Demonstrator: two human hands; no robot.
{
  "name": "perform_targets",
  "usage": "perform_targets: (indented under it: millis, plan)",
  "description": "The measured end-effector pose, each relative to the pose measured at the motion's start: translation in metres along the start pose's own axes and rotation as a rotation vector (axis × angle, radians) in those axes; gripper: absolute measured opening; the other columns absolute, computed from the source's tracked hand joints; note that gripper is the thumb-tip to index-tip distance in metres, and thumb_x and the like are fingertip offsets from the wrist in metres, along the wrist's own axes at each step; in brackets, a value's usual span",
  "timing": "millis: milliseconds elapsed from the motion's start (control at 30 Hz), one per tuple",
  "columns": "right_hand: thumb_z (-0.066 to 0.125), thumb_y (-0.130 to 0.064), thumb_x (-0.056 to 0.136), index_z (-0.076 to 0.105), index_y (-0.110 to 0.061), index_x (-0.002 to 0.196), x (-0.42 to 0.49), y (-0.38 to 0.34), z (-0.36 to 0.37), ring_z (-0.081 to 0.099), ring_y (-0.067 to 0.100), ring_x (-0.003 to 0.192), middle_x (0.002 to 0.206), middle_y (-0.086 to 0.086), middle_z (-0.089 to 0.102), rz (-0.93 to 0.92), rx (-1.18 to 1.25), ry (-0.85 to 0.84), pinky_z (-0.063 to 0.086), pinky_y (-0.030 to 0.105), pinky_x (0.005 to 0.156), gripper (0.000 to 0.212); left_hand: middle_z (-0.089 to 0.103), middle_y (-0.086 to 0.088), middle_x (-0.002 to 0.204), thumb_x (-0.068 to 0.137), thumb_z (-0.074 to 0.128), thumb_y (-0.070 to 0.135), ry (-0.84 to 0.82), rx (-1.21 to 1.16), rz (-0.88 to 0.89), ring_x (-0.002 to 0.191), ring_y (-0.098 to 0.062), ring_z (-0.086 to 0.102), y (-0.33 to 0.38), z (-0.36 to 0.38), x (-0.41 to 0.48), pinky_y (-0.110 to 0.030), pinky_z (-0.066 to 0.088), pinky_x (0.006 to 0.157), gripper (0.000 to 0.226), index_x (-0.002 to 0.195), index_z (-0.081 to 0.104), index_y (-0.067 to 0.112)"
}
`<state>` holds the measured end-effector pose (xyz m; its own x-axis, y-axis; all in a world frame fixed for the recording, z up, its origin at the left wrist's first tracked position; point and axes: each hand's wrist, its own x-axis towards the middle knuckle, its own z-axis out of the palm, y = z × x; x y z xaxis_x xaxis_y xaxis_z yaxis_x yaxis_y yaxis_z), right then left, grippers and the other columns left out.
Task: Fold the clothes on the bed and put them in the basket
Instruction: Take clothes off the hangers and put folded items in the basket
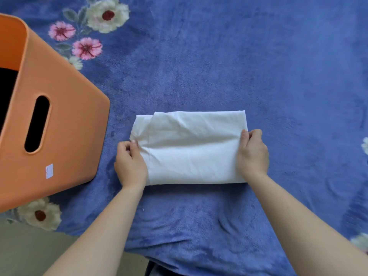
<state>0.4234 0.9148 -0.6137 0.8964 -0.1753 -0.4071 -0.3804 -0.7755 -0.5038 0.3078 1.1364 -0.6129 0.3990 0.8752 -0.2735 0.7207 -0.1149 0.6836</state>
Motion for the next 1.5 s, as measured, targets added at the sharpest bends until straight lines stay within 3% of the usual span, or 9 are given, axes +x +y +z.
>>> perform_targets:
  millis: [233, 433, 567, 667, 767, 900, 1067, 1267, 1500]
  plan:
    - [0.044, -0.051, 0.097, 0.045, -0.008, 0.112, 0.012, -0.011, 0.001, 0.047, 0.023, 0.092, 0.107, 0.004, 0.053, -0.058, 0.138, 0.056, 0.034, 0.035, 0.076, 0.045, 0.039, -0.01, 0.126, 0.089, 0.055, 0.057, -0.056, 0.26, 0.18, 0.118, -0.024, 0.035, 0.016, 0.013, 0.012, -0.041, 0.03, 0.097, 0.053, 0.122, 0.05, 0.015]
    - [0.027, -0.049, 0.103, 0.039, -0.012, 0.087, 0.032, -0.015, 0.002, 0.048, 0.033, 0.079, 0.079, 0.008, 0.053, -0.145, -0.102, 0.012, 0.033, 0.039, 0.066, 0.042, 0.059, -0.011, 0.103, 0.101, 0.035, 0.047, -0.029, 0.279, 0.121, 0.113, -0.029, 0.042, 0.026, 0.028, 0.047, -0.045, 0.024, 0.095, 0.038, 0.078, 0.041, 0.018]
    - [0.024, -0.042, 0.105, 0.042, -0.011, 0.097, 0.036, -0.01, 0.003, 0.046, 0.031, 0.085, 0.097, 0.013, 0.056, -0.025, -0.054, 0.071, 0.031, 0.038, 0.07, 0.037, 0.06, -0.006, 0.114, 0.1, 0.042, 0.042, 0.094, 0.141, 0.024, 0.116, -0.028, 0.047, 0.023, 0.027, 0.054, -0.043, 0.026, 0.096, 0.026, 0.1, 0.055, 0.02]
    - [0.034, -0.045, 0.102, 0.042, -0.011, 0.1, 0.019, -0.004, 0.003, 0.051, 0.03, 0.091, 0.102, 0.008, 0.056, -0.033, 0.061, 0.07, 0.032, 0.037, 0.072, 0.035, 0.047, -0.009, 0.136, 0.098, 0.044, 0.038, 0.155, 0.209, 0.425, 0.126, -0.026, 0.038, 0.029, 0.02, 0.035, -0.041, 0.026, 0.099, 0.036, 0.125, 0.054, 0.017]
    - [0.047, -0.053, 0.095, 0.045, -0.009, 0.101, -0.005, 0.006, 0.003, 0.054, 0.033, 0.091, 0.1, 0.009, 0.061, -0.06, 0.002, -0.02, 0.04, 0.041, 0.075, 0.044, 0.03, -0.004, 0.154, 0.099, 0.035, 0.042, -0.202, 0.497, 0.922, 0.142, -0.02, 0.019, 0.024, 0.029, 0.015, -0.041, 0.011, 0.109, 0.043, 0.138, 0.048, 0.029]
    - [0.053, -0.05, 0.093, 0.058, -0.008, 0.082, -0.002, 0.018, -0.009, 0.053, 0.03, 0.083, 0.074, 0.0, 0.058, 0.032, 0.001, -0.045, 0.035, 0.036, 0.069, 0.044, 0.005, -0.002, 0.162, 0.099, 0.036, 0.051, -0.275, 0.568, 0.418, 0.148, -0.023, 0.001, 0.019, 0.04, 0.03, -0.051, 0.004, 0.115, 0.055, 0.15, 0.026, 0.037]
    - [0.057, -0.061, 0.083, 0.05, 0.0, 0.072, 0.006, 0.033, -0.02, 0.048, 0.024, 0.064, 0.069, 0.008, 0.051, 0.19, 0.322, -0.188, 0.046, 0.041, 0.059, 0.063, 0.048, -0.014, 0.134, 0.091, 0.057, 0.049, -0.128, 0.147, 0.035, 0.124, -0.029, 0.043, 0.015, 0.013, 0.024, -0.039, 0.034, 0.1, 0.059, 0.131, 0.045, 0.007]
    - [0.071, -0.035, 0.086, 0.07, -0.006, 0.087, -0.015, 0.04, -0.03, 0.06, 0.022, 0.083, 0.097, 0.013, 0.073, 0.284, 0.537, -0.45, 0.044, 0.037, 0.074, 0.029, 0.07, -0.004, 0.098, 0.084, 0.074, 0.03, -0.518, -0.341, -0.5, 0.081, -0.019, 0.069, 0.019, -0.011, 0.002, -0.03, 0.056, 0.061, 0.031, 0.105, 0.061, 0.012]
    - [0.075, -0.035, 0.078, 0.064, 0.001, 0.094, -0.06, -0.006, -0.116, 0.062, 0.025, 0.081, 0.097, 0.011, 0.07, 0.23, 0.465, -0.507, 0.047, 0.04, 0.072, 0.041, 0.073, -0.014, 0.105, 0.078, 0.079, 0.02, -0.792, -0.488, -0.558, 0.094, -0.031, 0.072, 0.071, -0.098, -0.04, -0.045, 0.058, 0.079, 0.051, 0.123, 0.06, 0.005]
